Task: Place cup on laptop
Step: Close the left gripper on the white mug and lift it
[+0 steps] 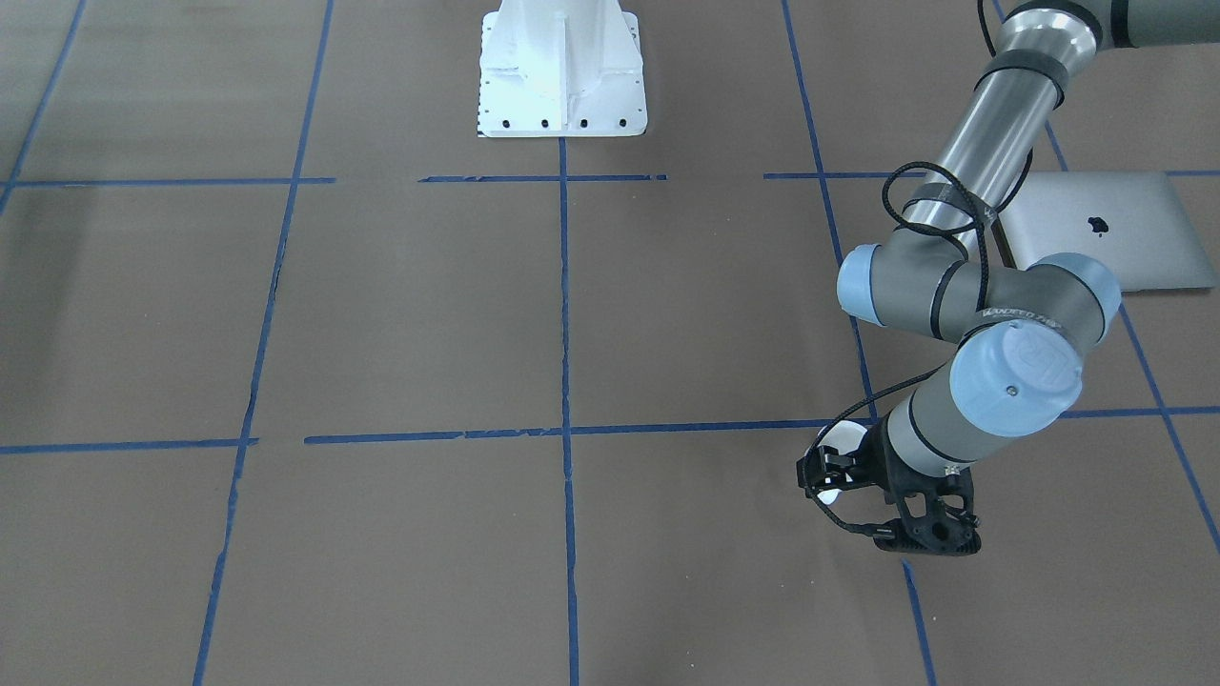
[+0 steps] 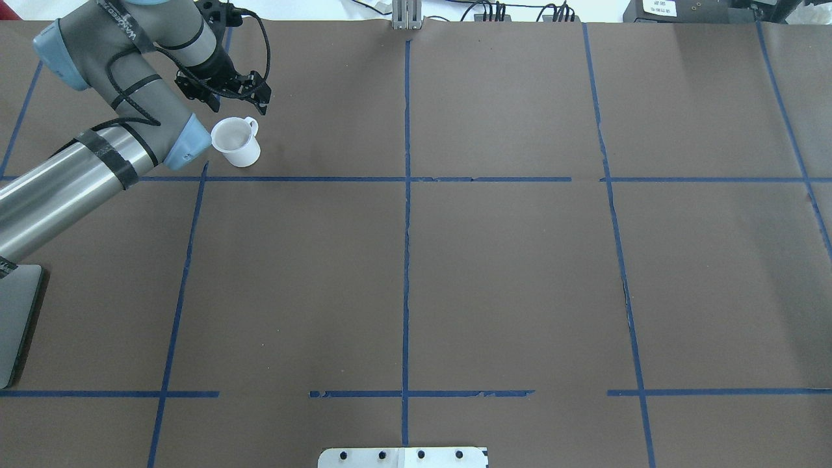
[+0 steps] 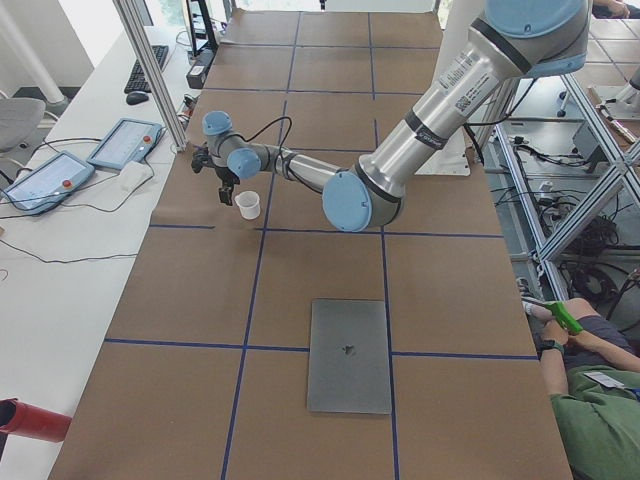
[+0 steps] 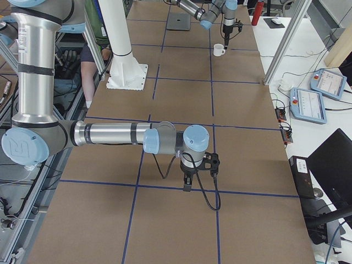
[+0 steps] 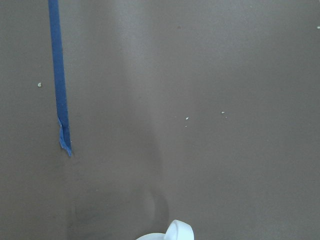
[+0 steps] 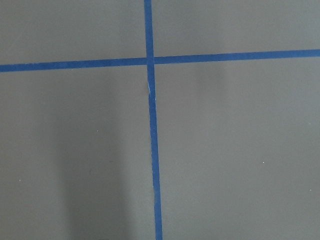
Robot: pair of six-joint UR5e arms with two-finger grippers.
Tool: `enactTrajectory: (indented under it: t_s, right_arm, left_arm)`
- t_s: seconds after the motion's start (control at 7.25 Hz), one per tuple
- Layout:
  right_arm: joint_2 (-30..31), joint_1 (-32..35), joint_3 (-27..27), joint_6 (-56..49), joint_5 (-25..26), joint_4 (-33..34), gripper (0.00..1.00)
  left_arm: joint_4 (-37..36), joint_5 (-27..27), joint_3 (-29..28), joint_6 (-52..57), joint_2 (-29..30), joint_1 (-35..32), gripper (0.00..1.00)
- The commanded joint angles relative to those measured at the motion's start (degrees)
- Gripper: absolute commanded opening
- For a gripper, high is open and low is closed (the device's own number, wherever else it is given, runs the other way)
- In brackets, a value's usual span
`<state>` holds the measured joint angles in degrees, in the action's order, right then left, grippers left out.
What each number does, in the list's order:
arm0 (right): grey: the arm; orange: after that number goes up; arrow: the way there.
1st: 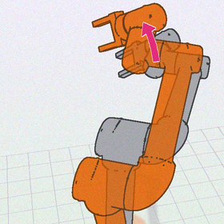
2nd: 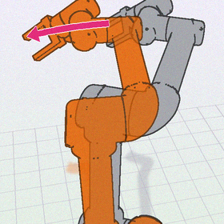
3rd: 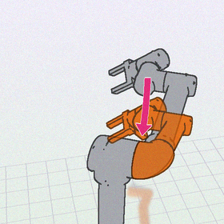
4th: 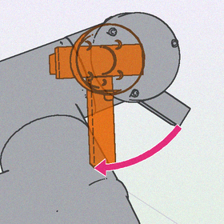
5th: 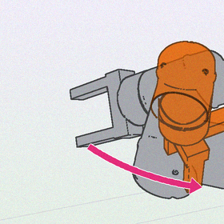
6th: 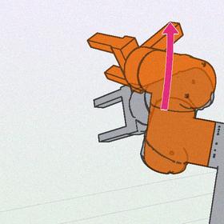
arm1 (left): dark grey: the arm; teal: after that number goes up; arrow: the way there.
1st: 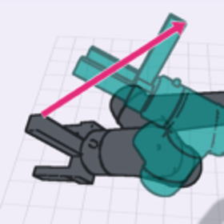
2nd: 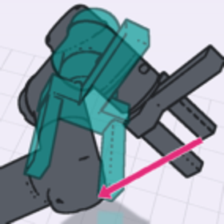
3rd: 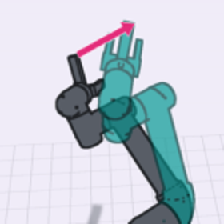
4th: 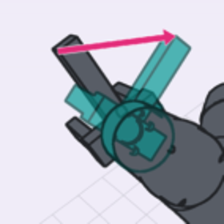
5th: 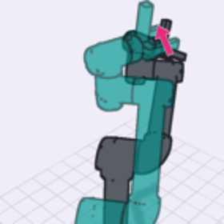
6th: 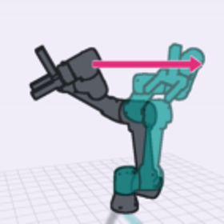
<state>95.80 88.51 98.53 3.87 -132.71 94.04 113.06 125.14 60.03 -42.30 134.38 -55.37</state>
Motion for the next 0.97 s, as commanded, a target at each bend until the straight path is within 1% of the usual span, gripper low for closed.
enactTrajectory:
  t_s: [0.0, 0.28, 0.55, 0.69, 0.83]
  right_arm:
    - [0.0, 0.0, 0.0, 0.0, 0.0, 0.0, 1.00]
    - [0.0, 0.0, 0.0, 0.0, 0.0, 0.0, 1.00]
    - [0.0, 0.0, 0.0, 0.0, 0.0, 0.0, 1.00]
    - [0.0, 0.0, 0.0, 0.0, 0.0, 0.0, 1.00]
    - [0.0, 0.0, 0.0, 0.0, 0.0, 0.0, 1.00]
  left_arm:
    - [0.6, -0.2, -0.9, -0.1, 0.0, 0.9, 1.00]
    - [1.5, -0.2, -2.0, -0.1, 0.2, 1.6, 0.99]
    - [1.5, -0.2, -2.6, -0.6, 0.6, 1.8, 0.77]
    - [1.5, -0.2, -2.7, -0.7, 0.6, 1.8, 0.68]
    - [1.5, -0.2, -2.8, -0.7, 0.6, 1.8, 0.62]
